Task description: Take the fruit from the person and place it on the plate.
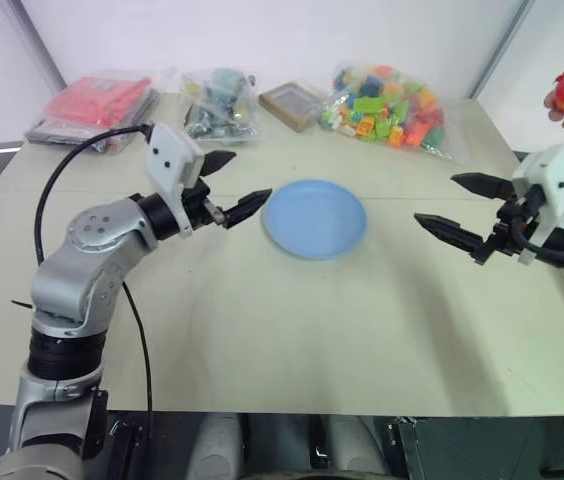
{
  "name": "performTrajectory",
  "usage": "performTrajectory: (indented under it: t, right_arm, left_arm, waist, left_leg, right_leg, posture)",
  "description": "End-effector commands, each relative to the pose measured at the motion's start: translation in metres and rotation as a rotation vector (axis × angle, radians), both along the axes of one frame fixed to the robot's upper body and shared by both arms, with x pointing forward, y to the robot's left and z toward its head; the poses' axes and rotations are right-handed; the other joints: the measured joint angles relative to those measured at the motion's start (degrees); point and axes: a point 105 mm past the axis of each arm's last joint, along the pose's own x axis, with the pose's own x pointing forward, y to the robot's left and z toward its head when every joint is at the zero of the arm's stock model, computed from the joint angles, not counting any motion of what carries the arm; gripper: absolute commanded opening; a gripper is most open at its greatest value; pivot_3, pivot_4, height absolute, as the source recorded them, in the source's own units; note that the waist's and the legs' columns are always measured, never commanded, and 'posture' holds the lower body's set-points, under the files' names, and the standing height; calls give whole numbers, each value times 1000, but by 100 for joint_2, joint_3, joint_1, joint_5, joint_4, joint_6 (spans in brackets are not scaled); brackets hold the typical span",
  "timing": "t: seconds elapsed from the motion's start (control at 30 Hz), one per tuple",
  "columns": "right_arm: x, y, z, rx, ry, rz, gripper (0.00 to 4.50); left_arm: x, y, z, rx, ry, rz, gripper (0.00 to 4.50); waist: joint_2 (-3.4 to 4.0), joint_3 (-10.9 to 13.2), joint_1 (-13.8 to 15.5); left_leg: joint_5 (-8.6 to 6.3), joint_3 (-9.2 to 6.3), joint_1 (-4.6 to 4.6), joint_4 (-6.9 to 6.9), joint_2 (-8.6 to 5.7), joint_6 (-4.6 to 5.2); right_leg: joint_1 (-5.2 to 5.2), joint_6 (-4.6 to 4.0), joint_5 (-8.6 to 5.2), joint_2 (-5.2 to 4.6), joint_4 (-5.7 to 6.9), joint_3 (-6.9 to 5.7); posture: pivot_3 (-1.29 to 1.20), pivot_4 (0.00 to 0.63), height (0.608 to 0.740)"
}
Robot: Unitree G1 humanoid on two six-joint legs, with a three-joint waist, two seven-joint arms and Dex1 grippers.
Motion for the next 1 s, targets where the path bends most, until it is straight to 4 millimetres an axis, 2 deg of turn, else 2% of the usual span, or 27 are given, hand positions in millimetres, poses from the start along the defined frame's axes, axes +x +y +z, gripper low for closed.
performTrajectory:
  t: [0.03,0.87,1.0]
  right_arm:
    - [-2,-6,12,-10,-54,-17,4500]
    - [-2,-3,15,-15,-69,-18,4500]
    - [-1,-1,15,-10,-77,-19,4500]
  left_arm:
    - [-3,-4,11,-8,-52,-10,4468]
    - [-2,-7,12,-26,-53,-20,4468]
    - [8,-2,22,-160,-45,49,4468]
  waist:
    - [0,0,1]
    - [0,0,1]
    - [0,0,10]
  left_leg:
    - [0,0,0,0,0,0]
    - [0,0,0,0,0,0]
    - [0,-1,-1,0,0,0]
  right_leg:
    - [0,0,0,0,0,0]
    - [0,0,0,0,0,0]
    - [0,0,0,0,0,0]
  posture:
    - [0,150,731]
    - [0,150,731]
    - [0,150,731]
